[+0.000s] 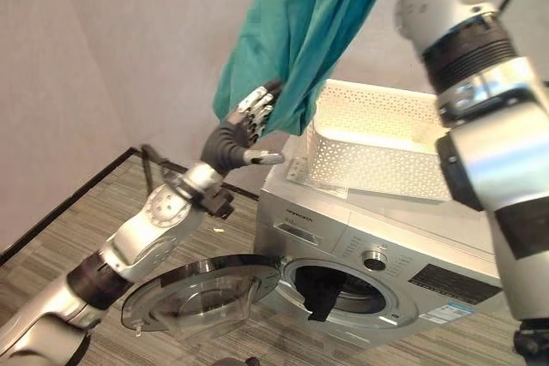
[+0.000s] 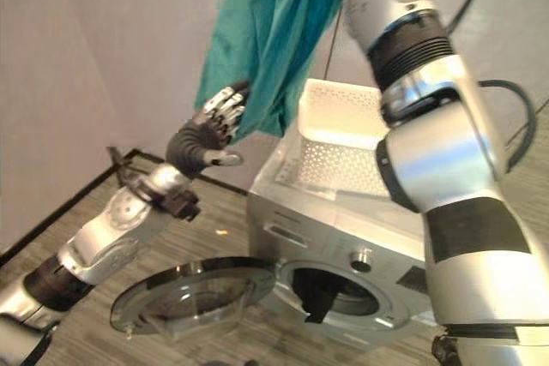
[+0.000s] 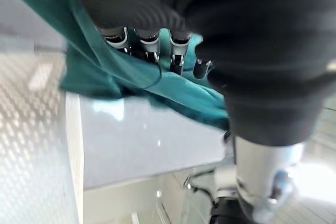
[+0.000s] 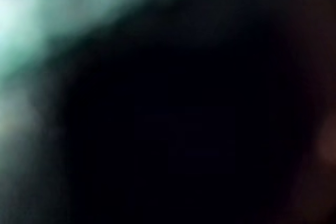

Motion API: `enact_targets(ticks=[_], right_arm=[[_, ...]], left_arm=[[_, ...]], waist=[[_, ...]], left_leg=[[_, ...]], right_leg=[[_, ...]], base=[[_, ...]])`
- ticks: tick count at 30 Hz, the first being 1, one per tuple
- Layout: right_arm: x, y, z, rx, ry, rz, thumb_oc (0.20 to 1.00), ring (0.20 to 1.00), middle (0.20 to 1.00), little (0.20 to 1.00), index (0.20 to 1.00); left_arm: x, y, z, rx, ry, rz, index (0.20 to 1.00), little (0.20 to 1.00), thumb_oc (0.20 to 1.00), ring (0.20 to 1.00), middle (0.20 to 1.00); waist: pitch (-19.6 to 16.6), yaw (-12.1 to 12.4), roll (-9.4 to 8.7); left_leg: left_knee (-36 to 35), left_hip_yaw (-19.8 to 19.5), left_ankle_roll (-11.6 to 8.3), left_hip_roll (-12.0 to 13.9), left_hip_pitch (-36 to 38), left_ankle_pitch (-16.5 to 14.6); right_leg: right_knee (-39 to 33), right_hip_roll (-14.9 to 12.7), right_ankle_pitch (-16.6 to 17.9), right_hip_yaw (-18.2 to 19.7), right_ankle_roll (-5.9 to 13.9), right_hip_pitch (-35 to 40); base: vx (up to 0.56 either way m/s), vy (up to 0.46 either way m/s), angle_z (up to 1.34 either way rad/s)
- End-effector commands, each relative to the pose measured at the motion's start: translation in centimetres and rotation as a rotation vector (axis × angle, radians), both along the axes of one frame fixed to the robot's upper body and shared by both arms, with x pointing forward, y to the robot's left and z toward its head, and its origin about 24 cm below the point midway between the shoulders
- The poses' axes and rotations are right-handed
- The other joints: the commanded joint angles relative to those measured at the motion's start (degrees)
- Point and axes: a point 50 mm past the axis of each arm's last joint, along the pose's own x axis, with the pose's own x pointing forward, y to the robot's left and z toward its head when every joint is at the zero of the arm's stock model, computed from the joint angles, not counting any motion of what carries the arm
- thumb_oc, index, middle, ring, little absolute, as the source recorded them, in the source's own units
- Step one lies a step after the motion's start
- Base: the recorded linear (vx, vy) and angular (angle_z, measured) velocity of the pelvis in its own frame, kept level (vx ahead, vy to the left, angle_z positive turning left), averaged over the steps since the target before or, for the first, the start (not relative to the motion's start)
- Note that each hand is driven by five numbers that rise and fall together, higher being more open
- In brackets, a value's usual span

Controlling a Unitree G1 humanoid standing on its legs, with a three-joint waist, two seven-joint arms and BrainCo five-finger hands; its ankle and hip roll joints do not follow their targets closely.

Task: Grab the laundry basket,head to the washer,open it,put in the laundry and shut it.

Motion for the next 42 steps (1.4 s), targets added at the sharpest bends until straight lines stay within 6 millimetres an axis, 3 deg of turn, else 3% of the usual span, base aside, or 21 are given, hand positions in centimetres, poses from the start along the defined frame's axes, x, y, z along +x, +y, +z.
enact_targets(ticks=[1,3,9,14,19,24,31,37,40,42], right_arm=[[-4.8,1.4,7.0,-0.06,-0.227,-0.019,0.2,0.2,0.2,0.2,0.2],[-4.8,0.8,6.9,-0.066,-0.23,-0.036,0.2,0.2,0.2,0.2,0.2],[-4.3,1.7,6.3,-0.057,-0.223,0.017,0.2,0.2,0.2,0.2,0.2],[-4.2,4.3,5.4,-0.042,-0.222,0.112,0.2,0.2,0.2,0.2,0.2],[-4.8,8.6,4.2,-0.042,-0.238,0.257,0.2,0.2,0.2,0.2,0.2],[-5.5,10.6,3.8,-0.077,-0.258,0.305,0.2,0.2,0.2,0.2,0.2],[-5.7,11.7,3.0,-0.063,-0.262,0.357,0.2,0.2,0.2,0.2,0.2],[-5.4,11.1,2.9,-0.064,-0.254,0.344,0.2,0.2,0.2,0.2,0.2],[-4.9,10.7,2.7,-0.054,-0.235,0.34,0.2,0.2,0.2,0.2,0.2],[-3.7,10.8,1.5,-0.02,-0.162,0.362,0.2,0.2,0.2,0.2,0.2]], left_arm=[[-1.3,0.7,1.8,-0.021,-0.115,-0.013,1.0,1.0,1.0,1.0,1.0],[-2.3,2.3,1.7,-0.015,-0.126,0.039,1.0,1.0,1.0,1.0,1.0],[-2.8,3.4,1.2,-0.009,-0.097,0.076,1.0,1.0,1.0,1.0,1.0],[-1.4,2.7,0.6,0.006,-0.074,0.094,1.0,1.0,1.0,1.0,1.0],[1.9,1.9,-0.2,0.007,-0.037,0.172,1.0,1.0,1.0,1.0,1.0],[3.4,1.4,0.2,-0.011,-0.035,0.192,1.0,1.0,1.0,1.0,1.0],[4.1,0.6,2.3,-0.017,-0.119,0.2,1.0,1.0,1.0,1.0,1.0],[4.0,-0.3,3.5,-0.054,-0.159,0.172,1.0,1.0,1.0,1.0,1.0],[3.9,-1.2,3.8,-0.077,-0.153,0.131,1.0,1.0,1.0,1.0,1.0],[4.0,-2.9,4.9,-0.099,-0.177,0.076,1.0,1.0,1.0,1.0,1.0]], waist=[[-3.14,-0.09,-0.29],[-2.95,0.82,-0.4],[-3.0,0.49,-0.33],[-3.23,-0.25,-0.38],[-3.44,-1.76,-0.42],[-3.44,-2.69,-0.21],[-3.32,-3.82,-0.16],[-3.07,-4.72,-0.16],[-3.07,-5.13,0.01],[-3.02,-5.51,0.29]], left_leg=[[-4.08,-5.19,-2.95,4.07,0.55,0.16],[-4.05,-5.35,-2.84,4.01,0.41,0.16],[-4.17,-5.18,-2.74,4.05,0.35,0.25],[-4.68,-5.17,-2.7,4.1,0.59,0.39],[-5.51,-4.6,-2.63,4.6,1.07,0.67],[-5.66,-3.74,-2.66,4.99,1.03,0.72],[-6.0,-3.37,-2.93,5.67,0.94,1.06],[-6.12,-3.0,-3.12,6.0,1.02,1.11],[-6.13,-3.11,-3.21,6.08,1.12,1.14],[-6.14,-3.1,-3.39,6.16,1.1,1.19]], right_leg=[[0.35,0.53,0.88,-2.87,1.93,3.28],[0.35,0.58,0.73,-3.11,1.92,3.22],[0.35,0.64,0.59,-3.06,1.9,3.13],[0.35,0.63,0.74,-2.96,1.86,3.13],[0.35,0.64,1.0,-2.23,1.85,2.78],[0.35,0.8,1.19,-1.38,1.78,2.15],[0.35,1.2,1.39,-1.0,1.54,1.61],[0.35,1.42,1.53,-0.72,1.47,1.38],[0.35,1.5,1.45,-0.71,1.36,1.49],[0.35,1.61,1.39,-0.77,1.23,1.47]], base=[[0.0,0.0,0.0],[-0.01,0.001,0.04],[-0.01,0.002,0.07],[0.0,0.0,0.0],[0.0,0.0,0.0],[-0.01,0.009,-0.03],[-0.02,0.002,-0.13],[-0.02,-0.007,-0.09],[0.0,0.0,0.0],[0.0,0.0,0.0]])
